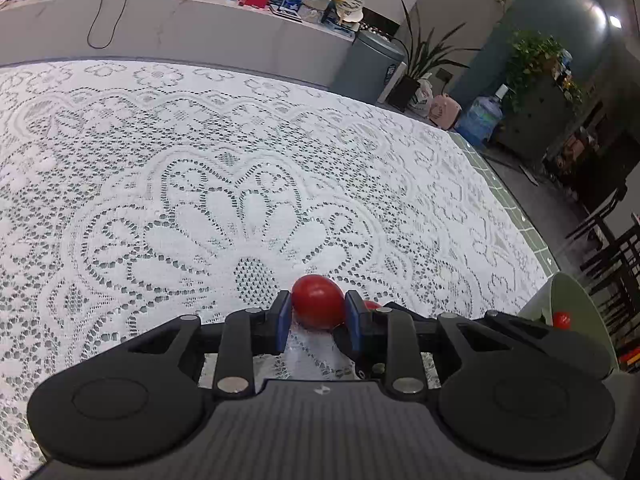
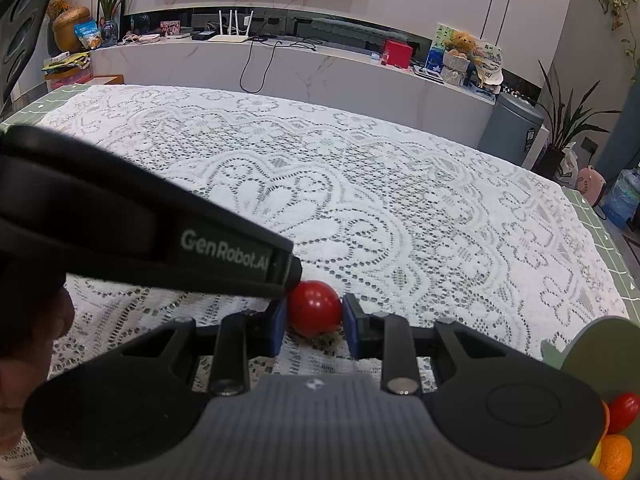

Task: Organize fruits
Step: 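Grasp a cherry tomato with the left gripper while the right gripper grasps the other, then carry both cherry tomatoes over the green colander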

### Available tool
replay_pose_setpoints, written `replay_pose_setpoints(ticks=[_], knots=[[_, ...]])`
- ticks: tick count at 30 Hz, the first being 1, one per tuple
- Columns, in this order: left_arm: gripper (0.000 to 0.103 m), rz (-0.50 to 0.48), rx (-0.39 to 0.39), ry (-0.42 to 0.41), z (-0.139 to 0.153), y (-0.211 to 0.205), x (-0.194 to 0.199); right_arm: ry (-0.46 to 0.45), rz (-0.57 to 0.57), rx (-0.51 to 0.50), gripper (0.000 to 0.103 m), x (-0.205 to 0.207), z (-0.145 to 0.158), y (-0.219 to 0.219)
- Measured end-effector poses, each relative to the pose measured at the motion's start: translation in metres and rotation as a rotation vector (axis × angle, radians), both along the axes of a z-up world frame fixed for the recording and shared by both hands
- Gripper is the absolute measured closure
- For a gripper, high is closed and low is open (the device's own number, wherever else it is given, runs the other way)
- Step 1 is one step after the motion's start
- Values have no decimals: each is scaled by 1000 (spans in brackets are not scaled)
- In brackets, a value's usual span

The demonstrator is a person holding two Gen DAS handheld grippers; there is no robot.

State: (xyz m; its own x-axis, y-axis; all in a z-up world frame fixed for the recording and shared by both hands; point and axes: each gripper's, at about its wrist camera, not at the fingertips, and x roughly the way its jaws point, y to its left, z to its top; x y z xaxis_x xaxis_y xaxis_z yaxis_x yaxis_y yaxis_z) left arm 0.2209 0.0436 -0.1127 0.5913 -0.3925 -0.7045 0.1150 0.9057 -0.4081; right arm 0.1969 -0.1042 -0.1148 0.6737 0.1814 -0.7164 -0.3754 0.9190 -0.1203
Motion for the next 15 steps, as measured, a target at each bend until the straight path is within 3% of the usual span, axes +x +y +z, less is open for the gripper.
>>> replay_pose_setpoints(ticks=[6,15], knots=[[72,31,7,-8,7,1,-3,-7,6,5,77,-5,7,0],[72,119,21,-24,31,22,-39,-31,55,46,77,-31,28,-3]])
